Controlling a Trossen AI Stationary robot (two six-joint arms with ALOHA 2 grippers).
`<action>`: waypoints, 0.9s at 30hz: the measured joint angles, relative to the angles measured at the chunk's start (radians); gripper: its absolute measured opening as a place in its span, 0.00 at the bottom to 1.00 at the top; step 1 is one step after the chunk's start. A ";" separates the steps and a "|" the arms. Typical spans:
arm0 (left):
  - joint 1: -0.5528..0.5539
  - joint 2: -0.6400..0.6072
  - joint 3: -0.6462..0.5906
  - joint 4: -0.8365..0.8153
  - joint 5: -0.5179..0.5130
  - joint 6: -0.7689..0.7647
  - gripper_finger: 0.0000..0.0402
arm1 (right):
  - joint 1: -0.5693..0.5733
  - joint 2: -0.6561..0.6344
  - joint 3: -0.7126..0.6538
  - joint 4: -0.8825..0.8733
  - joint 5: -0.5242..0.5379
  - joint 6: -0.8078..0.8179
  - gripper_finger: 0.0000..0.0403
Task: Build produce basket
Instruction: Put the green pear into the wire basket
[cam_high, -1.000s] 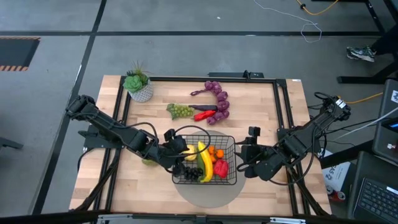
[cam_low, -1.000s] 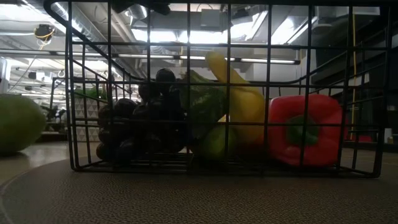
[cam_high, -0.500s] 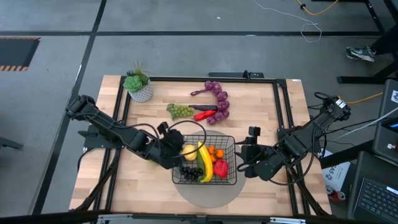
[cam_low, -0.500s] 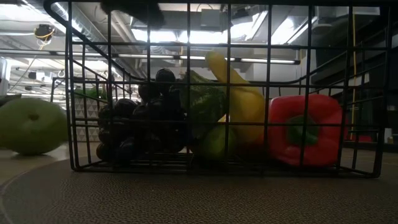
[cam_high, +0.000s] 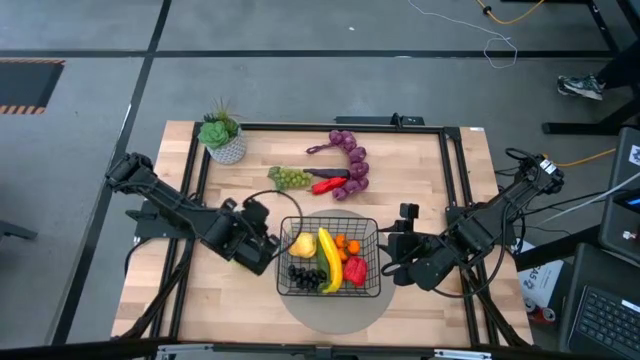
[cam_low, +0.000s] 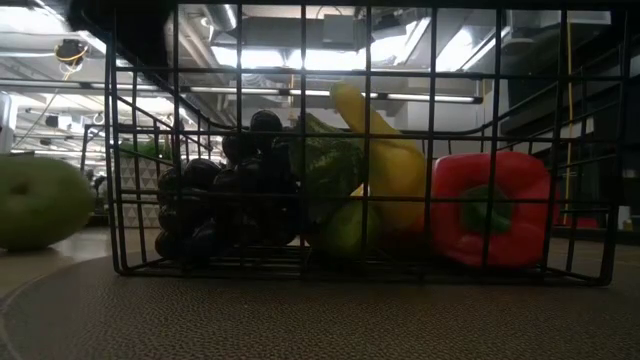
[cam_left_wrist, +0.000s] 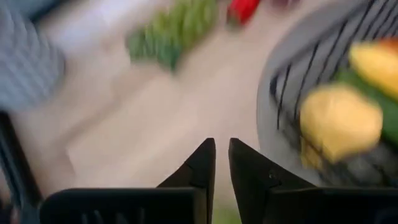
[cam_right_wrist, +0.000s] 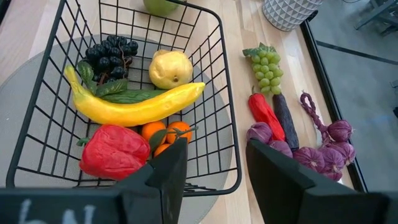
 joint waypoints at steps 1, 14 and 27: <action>-0.011 0.000 -0.002 -0.009 0.041 -0.040 0.10 | 0.000 0.000 0.000 0.000 0.000 0.000 0.41; -0.161 0.000 -0.159 0.109 0.155 -0.248 0.10 | 0.000 0.000 0.000 0.000 0.000 0.000 0.41; -0.187 0.000 -0.355 0.373 0.205 -0.343 0.10 | 0.000 0.000 0.000 0.000 -0.001 0.000 0.41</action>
